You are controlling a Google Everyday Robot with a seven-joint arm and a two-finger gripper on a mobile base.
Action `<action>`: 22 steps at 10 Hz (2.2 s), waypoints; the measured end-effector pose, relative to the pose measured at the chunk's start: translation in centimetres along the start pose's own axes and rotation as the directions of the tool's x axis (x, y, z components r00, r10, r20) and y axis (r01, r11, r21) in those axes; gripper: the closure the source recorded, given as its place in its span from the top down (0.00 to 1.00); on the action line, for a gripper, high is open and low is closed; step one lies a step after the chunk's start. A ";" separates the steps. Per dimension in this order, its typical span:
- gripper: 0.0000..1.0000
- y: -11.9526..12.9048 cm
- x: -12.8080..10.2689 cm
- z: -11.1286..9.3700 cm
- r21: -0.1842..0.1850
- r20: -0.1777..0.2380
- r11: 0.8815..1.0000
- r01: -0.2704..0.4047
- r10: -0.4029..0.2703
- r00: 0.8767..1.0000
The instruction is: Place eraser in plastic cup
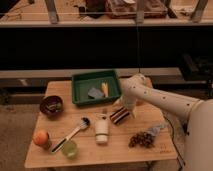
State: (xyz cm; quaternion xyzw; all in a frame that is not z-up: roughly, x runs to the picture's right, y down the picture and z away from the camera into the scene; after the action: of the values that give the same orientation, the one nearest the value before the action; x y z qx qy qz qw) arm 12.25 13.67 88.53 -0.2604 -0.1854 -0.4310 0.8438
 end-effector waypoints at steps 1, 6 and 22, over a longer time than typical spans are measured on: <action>0.80 0.0 0.0 0.4 -0.002 0.004 1.000 -0.009 0.009 1.000; 0.36 -0.1 -0.2 1.1 0.011 0.053 1.000 -0.029 0.029 0.998; 0.09 -8.7 -8.9 -9.1 0.060 0.180 0.912 0.406 -0.410 0.894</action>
State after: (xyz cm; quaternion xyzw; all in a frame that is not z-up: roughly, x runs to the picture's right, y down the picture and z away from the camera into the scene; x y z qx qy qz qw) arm 0.87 9.55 78.95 -0.2465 -0.3193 -0.5696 0.7161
